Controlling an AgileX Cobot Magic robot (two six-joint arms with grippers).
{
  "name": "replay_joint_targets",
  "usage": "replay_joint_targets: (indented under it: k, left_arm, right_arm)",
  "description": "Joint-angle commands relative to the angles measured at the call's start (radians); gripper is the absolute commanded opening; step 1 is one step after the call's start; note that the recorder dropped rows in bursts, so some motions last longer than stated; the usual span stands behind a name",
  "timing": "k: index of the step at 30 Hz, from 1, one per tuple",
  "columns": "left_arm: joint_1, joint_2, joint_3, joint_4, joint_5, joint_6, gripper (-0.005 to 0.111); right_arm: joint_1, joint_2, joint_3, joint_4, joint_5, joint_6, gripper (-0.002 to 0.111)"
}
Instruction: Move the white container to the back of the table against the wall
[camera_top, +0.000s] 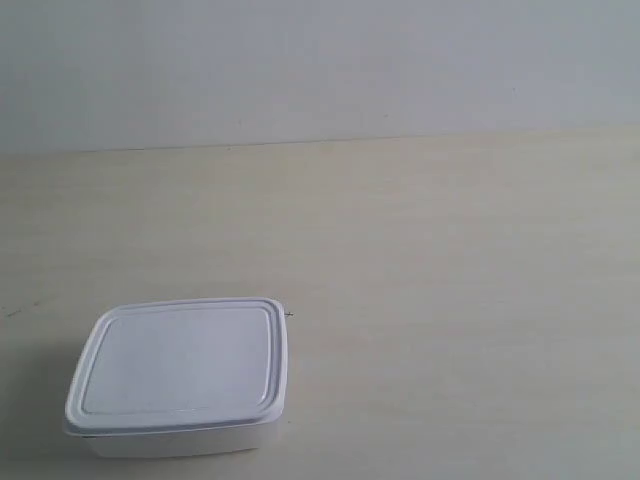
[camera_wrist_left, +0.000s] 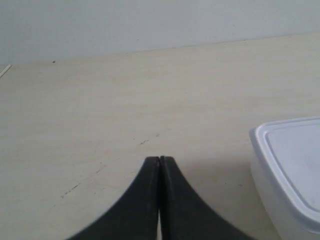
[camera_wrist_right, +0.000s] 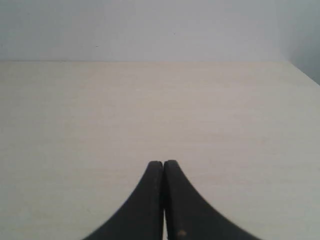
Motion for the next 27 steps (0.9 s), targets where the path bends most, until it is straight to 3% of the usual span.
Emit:
replay_joint_targets:
  k: [1,9,12,20,27]
  left_arm:
    - [-0.011,-0.006,-0.001,-0.002,-0.003,-0.003,0.000]
    - [-0.047,-0.006,-0.001,-0.002,-0.003,-0.003,0.000]
    - [-0.136,-0.006,-0.001,-0.002,-0.003,-0.003,0.000]
    - [-0.280,-0.003,-0.001,-0.002,-0.005,-0.003,0.000]
    - [-0.302,0.195,-0.050,-0.002,-0.033,-0.003,0.000]
  right_arm:
    - [-0.004,-0.006,0.005,0.001,-0.007,0.001,0.000]
    - [-0.004,-0.006,0.005,0.001,-0.007,0.001,0.000]
    - [-0.004,-0.006,0.005,0.001,-0.007,0.001,0.000]
    - [-0.004,-0.006,0.005,-0.017,-0.003,-0.001,0.000]
    - [-0.004,-0.006,0.005,-0.040,-0.020,-0.028,0.000]
